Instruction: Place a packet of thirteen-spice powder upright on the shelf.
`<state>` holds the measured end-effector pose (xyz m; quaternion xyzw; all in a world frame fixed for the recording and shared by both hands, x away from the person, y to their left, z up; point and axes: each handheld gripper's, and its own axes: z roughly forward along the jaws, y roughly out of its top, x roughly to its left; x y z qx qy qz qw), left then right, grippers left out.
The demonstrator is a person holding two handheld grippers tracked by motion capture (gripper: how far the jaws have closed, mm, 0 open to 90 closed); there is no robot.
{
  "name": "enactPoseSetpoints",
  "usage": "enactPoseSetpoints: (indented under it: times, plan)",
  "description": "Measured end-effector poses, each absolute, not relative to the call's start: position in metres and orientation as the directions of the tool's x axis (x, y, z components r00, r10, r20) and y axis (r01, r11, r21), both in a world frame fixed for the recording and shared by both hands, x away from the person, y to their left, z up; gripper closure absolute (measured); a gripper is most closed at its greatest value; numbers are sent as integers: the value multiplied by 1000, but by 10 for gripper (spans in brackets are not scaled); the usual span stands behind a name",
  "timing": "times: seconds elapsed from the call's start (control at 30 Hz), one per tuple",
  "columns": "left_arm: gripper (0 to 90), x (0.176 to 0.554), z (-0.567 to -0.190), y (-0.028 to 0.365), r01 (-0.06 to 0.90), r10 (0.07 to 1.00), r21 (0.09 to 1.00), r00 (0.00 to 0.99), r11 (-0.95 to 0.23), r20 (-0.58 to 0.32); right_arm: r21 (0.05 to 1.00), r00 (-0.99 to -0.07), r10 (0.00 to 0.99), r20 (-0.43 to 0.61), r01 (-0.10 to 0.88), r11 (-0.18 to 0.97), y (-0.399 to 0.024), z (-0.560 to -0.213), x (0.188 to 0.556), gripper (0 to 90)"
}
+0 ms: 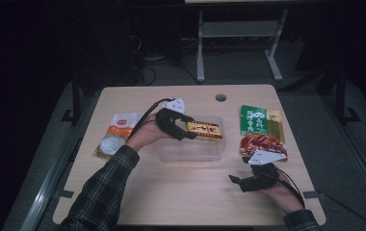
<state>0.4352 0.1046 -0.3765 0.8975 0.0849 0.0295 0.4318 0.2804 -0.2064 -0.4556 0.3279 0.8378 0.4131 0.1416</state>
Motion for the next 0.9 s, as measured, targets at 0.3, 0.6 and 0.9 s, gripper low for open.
enactPoseSetpoints:
  times: [0.3,0.6,0.9]
  plan:
    - [321,436,-366,94,112,169,780,986,-616,-8,785,-745,666,35,432,443,-206,-455,280,145]
    - [321,438,-357,83,86,150,786,989,-612,8,785,-746,664,39,434,442,-206,-455,280,146]
    - [320,441,-355,75,75,143,806,990,-587,12,788,-747,664,38,431,439,-206,-455,280,146]
